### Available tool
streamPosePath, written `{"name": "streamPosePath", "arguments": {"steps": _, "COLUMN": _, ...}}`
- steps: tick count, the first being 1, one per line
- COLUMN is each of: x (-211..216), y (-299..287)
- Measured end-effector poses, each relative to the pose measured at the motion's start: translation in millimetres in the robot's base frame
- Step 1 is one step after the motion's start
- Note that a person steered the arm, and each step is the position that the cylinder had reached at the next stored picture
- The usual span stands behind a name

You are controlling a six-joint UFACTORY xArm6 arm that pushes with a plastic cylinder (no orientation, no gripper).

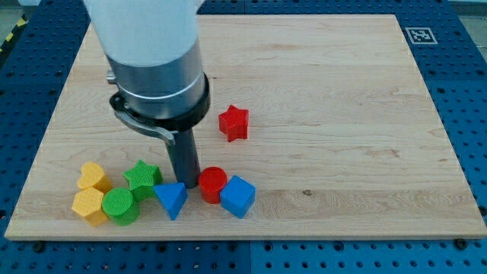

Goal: Push the red blocks to the right side of the board

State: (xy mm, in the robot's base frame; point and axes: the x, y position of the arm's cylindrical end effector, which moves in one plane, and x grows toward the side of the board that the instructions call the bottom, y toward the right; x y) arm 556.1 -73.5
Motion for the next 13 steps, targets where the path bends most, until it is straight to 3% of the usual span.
{"name": "streamPosePath", "arguments": {"steps": 3, "x": -32.2, "y": 37.1}}
{"name": "streamPosePath", "arguments": {"steps": 4, "x": -35.6, "y": 110.0}}
{"name": "streamPosePath", "arguments": {"steps": 5, "x": -15.4, "y": 188.3}}
{"name": "streamPosePath", "arguments": {"steps": 6, "x": 55.3, "y": 195.4}}
{"name": "streamPosePath", "arguments": {"steps": 8, "x": 62.4, "y": 170.6}}
{"name": "streamPosePath", "arguments": {"steps": 10, "x": 62.3, "y": 49.6}}
{"name": "streamPosePath", "arguments": {"steps": 11, "x": 34.6, "y": 26.5}}
{"name": "streamPosePath", "arguments": {"steps": 13, "x": -53.5, "y": 44.7}}
